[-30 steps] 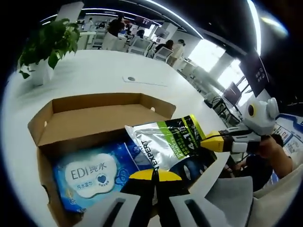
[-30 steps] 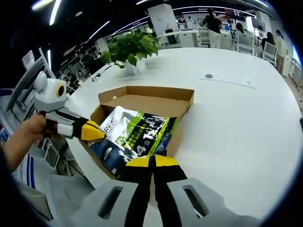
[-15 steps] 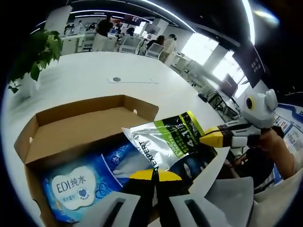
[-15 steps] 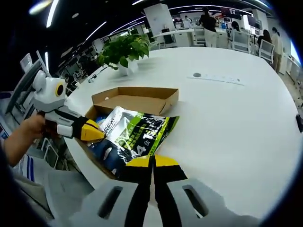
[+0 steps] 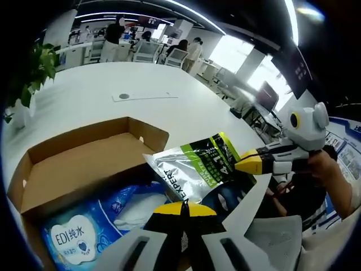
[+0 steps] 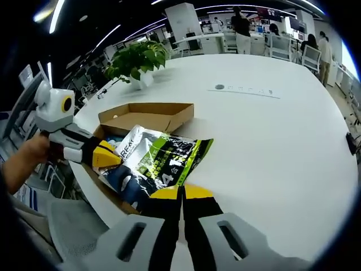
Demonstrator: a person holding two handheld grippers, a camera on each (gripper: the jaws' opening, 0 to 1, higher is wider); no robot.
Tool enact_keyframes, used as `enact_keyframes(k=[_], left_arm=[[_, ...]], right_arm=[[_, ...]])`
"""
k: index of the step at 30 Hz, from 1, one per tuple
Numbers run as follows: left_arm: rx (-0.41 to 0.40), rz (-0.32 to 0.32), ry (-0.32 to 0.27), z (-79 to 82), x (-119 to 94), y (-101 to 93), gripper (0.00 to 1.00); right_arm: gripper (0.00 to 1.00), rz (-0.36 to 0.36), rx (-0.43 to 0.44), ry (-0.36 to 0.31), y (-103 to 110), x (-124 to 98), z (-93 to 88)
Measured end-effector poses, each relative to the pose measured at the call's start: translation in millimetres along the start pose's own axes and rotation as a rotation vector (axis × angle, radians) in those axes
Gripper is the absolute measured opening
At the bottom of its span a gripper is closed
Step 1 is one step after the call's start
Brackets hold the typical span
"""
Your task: Operate the shoe box by opening the lid, removing the specified soft item, and placing it in the target area until the item is outside and the box remains undamaged.
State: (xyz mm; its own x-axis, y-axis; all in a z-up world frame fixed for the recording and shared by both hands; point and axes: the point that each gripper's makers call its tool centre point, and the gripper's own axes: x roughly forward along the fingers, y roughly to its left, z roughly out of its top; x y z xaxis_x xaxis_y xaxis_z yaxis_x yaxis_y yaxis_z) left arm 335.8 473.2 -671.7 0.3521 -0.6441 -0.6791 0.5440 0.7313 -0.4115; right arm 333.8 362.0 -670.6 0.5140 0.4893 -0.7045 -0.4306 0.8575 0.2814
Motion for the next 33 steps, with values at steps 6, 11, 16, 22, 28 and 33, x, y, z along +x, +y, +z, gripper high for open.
enact_keyframes(k=[6, 11, 16, 22, 28, 33], left_arm=[[0.010, -0.007, 0.012, 4.9, 13.4, -8.8, 0.00], [0.015, -0.016, 0.021, 8.6, 24.0, -16.5, 0.00], [0.028, -0.023, 0.037, 11.2, 36.0, -22.5, 0.00], [0.047, -0.025, 0.055, 16.5, 49.0, -26.5, 0.00], [0.054, -0.014, 0.077, 21.1, 61.9, -22.9, 0.00], [0.057, 0.001, 0.091, 26.6, 73.2, -18.2, 0.00]], right_arm=[[0.00, -0.017, 0.008, 0.009, -15.5, -3.9, -2.1], [0.00, -0.037, 0.007, 0.019, -29.9, -5.8, -4.3], [0.00, -0.051, 0.011, 0.029, -41.6, -7.4, -5.5], [0.00, -0.067, 0.008, 0.044, -56.3, -5.1, -7.0], [0.00, -0.073, -0.014, 0.059, -68.8, 2.9, -5.2], [0.00, -0.082, -0.019, 0.064, -79.5, 11.8, -1.5]])
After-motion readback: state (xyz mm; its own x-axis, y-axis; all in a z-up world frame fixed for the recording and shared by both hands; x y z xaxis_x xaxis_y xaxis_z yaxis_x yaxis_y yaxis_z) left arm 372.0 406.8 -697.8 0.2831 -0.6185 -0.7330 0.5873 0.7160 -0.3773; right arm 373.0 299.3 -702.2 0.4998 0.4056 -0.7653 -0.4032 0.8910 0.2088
